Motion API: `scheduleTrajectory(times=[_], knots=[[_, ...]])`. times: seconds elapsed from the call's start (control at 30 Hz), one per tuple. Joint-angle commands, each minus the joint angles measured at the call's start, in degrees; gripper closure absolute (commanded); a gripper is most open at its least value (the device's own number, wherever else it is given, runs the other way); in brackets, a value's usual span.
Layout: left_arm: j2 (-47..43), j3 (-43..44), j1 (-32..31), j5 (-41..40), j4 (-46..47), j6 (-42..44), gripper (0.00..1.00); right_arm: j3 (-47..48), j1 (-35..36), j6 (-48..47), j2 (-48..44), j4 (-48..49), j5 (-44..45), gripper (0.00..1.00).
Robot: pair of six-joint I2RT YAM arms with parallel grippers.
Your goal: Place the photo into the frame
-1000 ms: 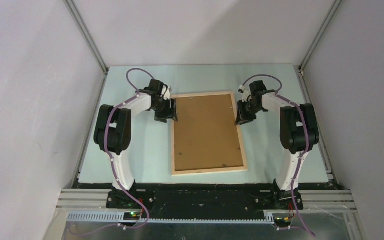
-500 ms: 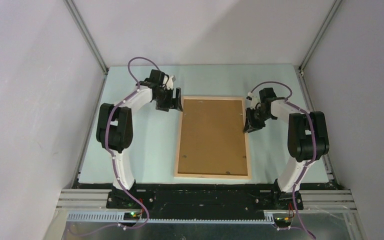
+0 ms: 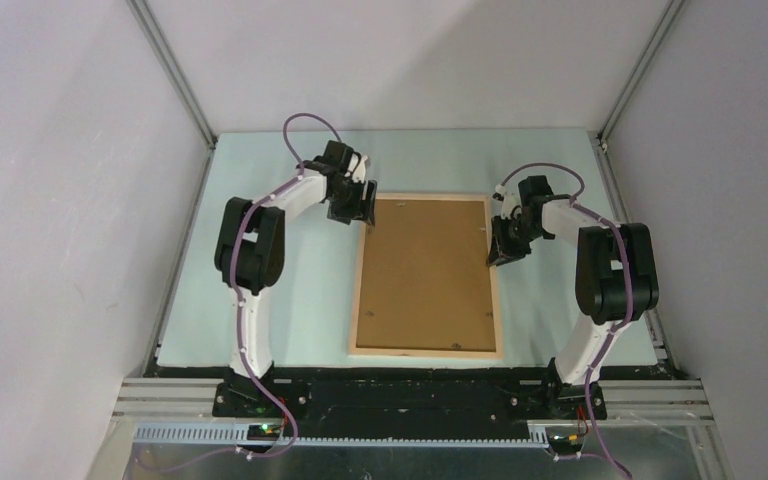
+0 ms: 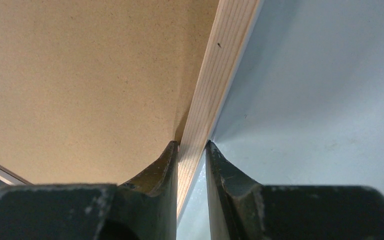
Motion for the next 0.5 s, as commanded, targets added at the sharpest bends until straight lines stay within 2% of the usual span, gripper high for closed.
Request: scheduleTrajectory(times=[0.0,0.2,0.47], knots=[[1.93,3.46,-0.57,-4.1,-0.89,-0.55,0.29,-0.79,0.0,-3.06,-0.97,-2.44,-0.5,1.0],[2.74,3.82,-1.52,-6.39,-0.97,-0.88,0.37,-0.75,-0.42,-3.08,-0.77,-2.35,-1.22,1.0],[3.82,4.72,-2.93,-8.18,-0.97,-1.25,0.4,-0.76,-0.6,-3.06,-0.27,-2.36,-1.94,1.0]])
